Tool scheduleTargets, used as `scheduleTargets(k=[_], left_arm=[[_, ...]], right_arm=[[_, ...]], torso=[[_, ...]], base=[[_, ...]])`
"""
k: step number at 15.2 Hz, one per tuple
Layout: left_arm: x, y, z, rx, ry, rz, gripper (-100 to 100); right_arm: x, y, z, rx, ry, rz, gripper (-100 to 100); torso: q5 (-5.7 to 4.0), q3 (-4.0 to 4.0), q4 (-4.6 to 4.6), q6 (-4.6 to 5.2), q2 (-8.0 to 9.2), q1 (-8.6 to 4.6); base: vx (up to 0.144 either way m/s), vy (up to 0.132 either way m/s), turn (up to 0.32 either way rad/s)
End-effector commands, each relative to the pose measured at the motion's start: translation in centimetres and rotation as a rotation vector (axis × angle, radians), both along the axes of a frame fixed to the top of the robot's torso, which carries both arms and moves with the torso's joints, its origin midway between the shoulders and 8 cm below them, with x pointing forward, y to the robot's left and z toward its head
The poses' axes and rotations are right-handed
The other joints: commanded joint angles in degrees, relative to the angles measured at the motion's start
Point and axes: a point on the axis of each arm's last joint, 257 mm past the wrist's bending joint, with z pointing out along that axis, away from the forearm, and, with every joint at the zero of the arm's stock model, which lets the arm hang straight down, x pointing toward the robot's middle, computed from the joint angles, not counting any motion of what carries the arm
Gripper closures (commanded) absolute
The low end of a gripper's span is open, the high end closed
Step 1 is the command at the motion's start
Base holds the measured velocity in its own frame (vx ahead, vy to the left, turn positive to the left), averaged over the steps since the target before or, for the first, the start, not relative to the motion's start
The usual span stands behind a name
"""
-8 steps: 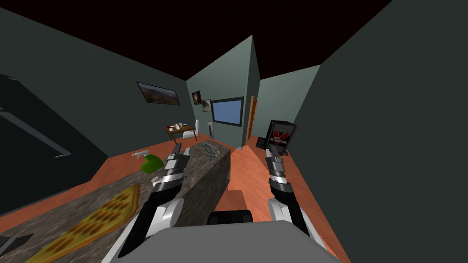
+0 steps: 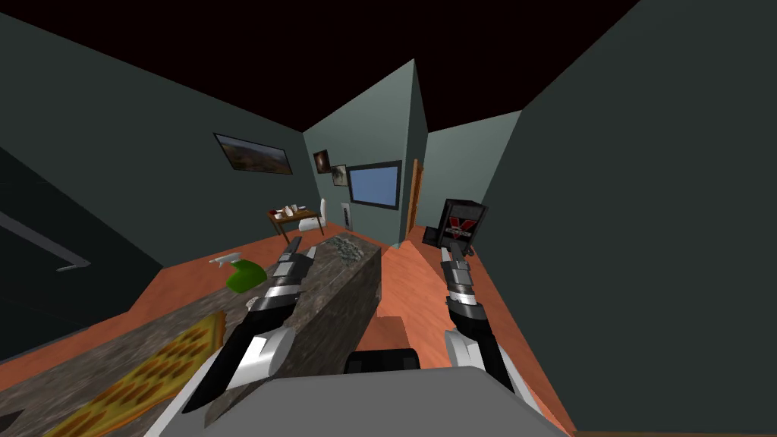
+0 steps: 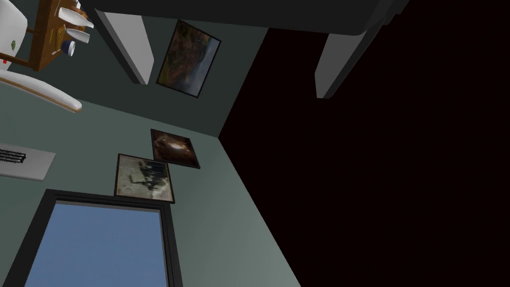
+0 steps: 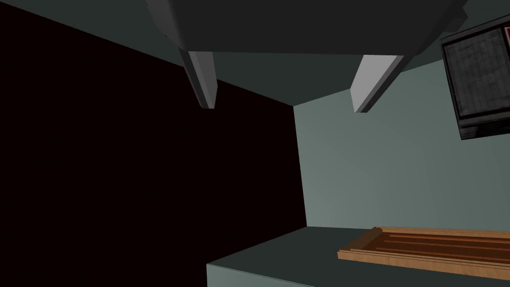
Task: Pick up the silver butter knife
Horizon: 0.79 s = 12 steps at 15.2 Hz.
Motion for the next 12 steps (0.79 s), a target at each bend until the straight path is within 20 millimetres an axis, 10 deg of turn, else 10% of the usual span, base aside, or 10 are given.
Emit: scheduleTargets(k=[1, 12], left_arm=[[1.0, 1.1, -1.0, -0.024, 0.044, -0.004, -100], [3.8, 5.6, -4.3, -0.163, 0.206, -0.010, -100]], right_arm=[[0.0, 0.0, 0.0, 0.000, 0.000, 0.000, 0], [0.0, 0.0, 0.0, 0.000, 0.000, 0.000, 0]], torso=[[0.00, 0.00, 0.00, 0.00, 0.00, 0.00], [0.00, -0.01, 0.00, 0.01, -0.01, -0.01]], base=[[-0.015, 0.029, -0.067], [-0.014, 0.024, -0.078]])
